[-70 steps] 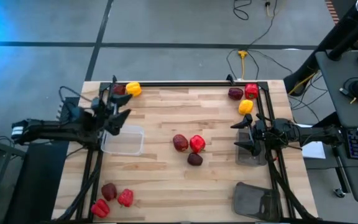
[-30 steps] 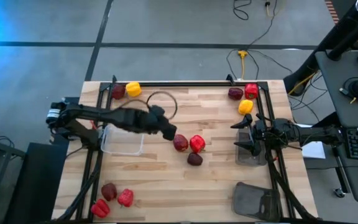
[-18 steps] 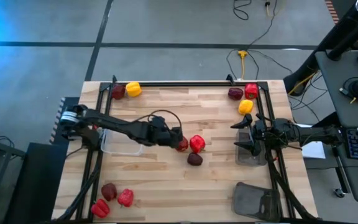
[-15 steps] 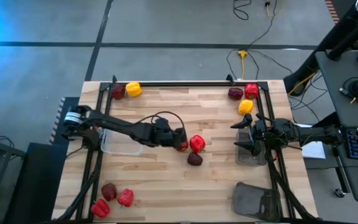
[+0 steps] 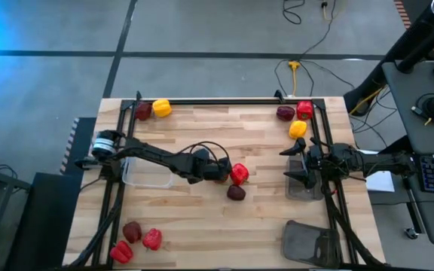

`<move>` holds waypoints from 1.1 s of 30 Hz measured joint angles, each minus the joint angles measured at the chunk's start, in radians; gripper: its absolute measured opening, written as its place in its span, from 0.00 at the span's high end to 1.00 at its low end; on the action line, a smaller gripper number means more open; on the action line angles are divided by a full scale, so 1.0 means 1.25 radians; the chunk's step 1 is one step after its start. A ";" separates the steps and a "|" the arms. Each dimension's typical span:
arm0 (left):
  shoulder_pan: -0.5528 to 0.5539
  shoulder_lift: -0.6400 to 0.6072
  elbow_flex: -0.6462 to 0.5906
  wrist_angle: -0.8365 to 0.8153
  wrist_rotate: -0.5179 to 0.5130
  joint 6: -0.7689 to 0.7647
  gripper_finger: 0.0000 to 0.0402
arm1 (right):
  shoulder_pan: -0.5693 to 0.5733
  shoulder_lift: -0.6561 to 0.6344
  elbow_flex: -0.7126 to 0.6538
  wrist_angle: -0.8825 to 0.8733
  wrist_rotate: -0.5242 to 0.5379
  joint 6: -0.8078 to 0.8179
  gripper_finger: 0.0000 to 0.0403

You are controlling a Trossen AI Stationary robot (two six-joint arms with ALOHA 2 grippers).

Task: Sort produce into baskets
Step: Put the center red apple in the transparent bin

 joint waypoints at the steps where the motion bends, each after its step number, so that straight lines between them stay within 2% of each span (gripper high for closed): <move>1: 0.003 0.009 0.000 0.009 0.009 -0.004 0.12 | 0.000 0.000 0.000 0.000 0.000 0.000 0.05; 14: 0.043 0.034 0.002 0.061 0.042 0.160 0.12 | 0.000 0.001 0.000 0.000 0.000 0.000 0.05; 24: 0.044 0.018 0.003 0.040 0.056 0.289 0.20 | 0.000 0.001 0.000 0.000 0.000 0.000 0.05; 29: 0.023 -0.036 -0.002 -0.080 0.068 0.312 0.20 | 0.000 0.001 0.000 0.000 0.000 0.000 0.05; 33: -0.002 -0.146 -0.002 -0.227 0.045 0.322 0.20 | 0.000 0.001 0.000 0.000 0.000 -0.007 0.05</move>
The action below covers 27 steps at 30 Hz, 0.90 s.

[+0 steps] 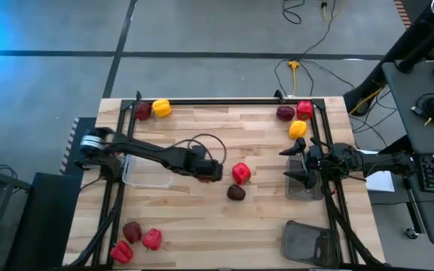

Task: Sort produce into baskets
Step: Put the center red apple in the transparent bin

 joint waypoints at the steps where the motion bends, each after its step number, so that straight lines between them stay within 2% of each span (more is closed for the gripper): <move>1: -0.006 -0.030 0.001 -0.031 -0.012 0.009 0.20 | 0.000 0.000 0.000 0.000 0.001 0.000 0.05; 8: -0.035 -0.230 0.003 -0.172 -0.044 0.115 0.20 | 0.000 0.000 0.000 0.056 0.005 0.001 0.05; 14: -0.047 -0.355 -0.022 -0.430 -0.044 0.154 0.20 | 0.000 0.000 0.000 0.239 0.003 0.116 0.05; 16: -0.046 -0.393 -0.047 -0.479 -0.044 0.155 0.20 | 0.000 0.000 0.000 0.300 0.010 0.132 0.05; 22: -0.046 -0.493 -0.172 -0.469 -0.032 0.145 0.20 | 0.000 0.000 0.000 0.355 0.109 0.156 0.05; 27: -0.045 -0.515 -0.300 -0.430 -0.004 0.128 0.20 | 0.000 0.014 0.000 0.387 0.214 0.242 0.05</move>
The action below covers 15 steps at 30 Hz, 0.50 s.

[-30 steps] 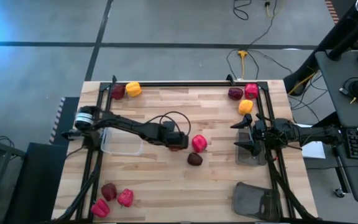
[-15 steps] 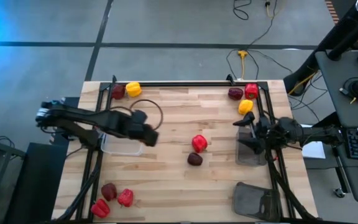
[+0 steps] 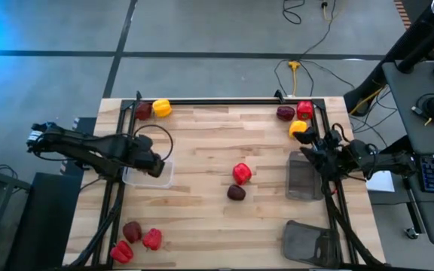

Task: Sort produce into baskets
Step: Put the center red apple in the transparent bin

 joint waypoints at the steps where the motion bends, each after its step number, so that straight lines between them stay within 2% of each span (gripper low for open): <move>1: 0.000 0.001 -0.018 0.016 0.002 -0.002 0.20 | 0.000 0.005 0.000 0.018 0.017 0.007 0.05; 8: 0.002 0.016 -0.113 0.061 0.010 -0.021 0.19 | 0.000 0.092 0.005 0.211 0.038 0.039 0.05; 15: 0.002 0.017 -0.139 0.105 0.017 -0.049 0.14 | 0.000 0.284 0.171 0.233 0.038 -0.004 0.05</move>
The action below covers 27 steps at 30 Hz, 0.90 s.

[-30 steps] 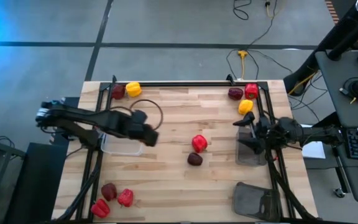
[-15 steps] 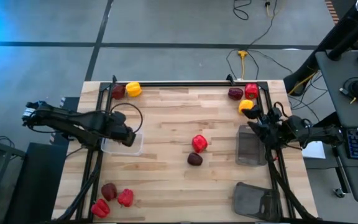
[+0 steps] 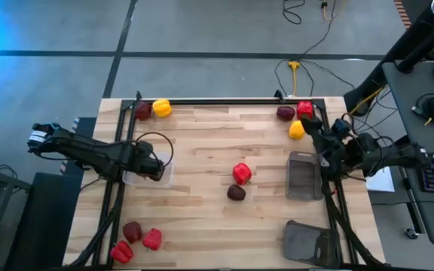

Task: Sort produce into baskets
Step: Put the center red apple in the transparent bin

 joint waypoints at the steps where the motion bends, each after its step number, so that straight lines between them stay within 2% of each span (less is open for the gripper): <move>1: 0.000 0.003 0.000 0.001 0.000 0.000 0.13 | 0.000 0.037 0.028 -0.002 0.000 -0.004 0.05; 4: 0.000 0.013 0.005 -0.002 0.000 0.008 0.10 | 0.000 0.146 0.113 -0.003 -0.005 0.017 0.05; 6: 0.001 0.018 0.008 -0.002 0.000 0.014 0.09 | 0.001 0.219 0.169 -0.004 -0.009 0.089 0.05; 11: 0.001 0.020 0.011 -0.007 0.006 0.015 0.09 | 0.002 0.361 0.288 -0.016 -0.082 0.270 0.05; 15: 0.001 0.015 0.037 -0.031 0.035 0.024 0.08 | 0.002 0.451 0.372 -0.107 -0.149 0.256 0.05; 18: 0.001 0.013 0.105 -0.090 0.042 0.074 0.08 | 0.000 0.493 0.453 -0.296 -0.132 0.241 0.05; 22: 0.001 0.006 0.237 -0.177 -0.032 0.155 0.09 | -0.003 0.565 0.577 -0.708 -0.100 0.301 0.05; 25: 0.003 -0.006 0.323 -0.151 -0.101 0.272 0.10 | 0.010 0.628 0.695 -0.907 -0.058 0.279 0.05; 27: 0.003 -0.023 0.362 -0.072 -0.137 0.358 0.10 | 0.024 0.677 0.774 -1.020 -0.052 0.254 0.05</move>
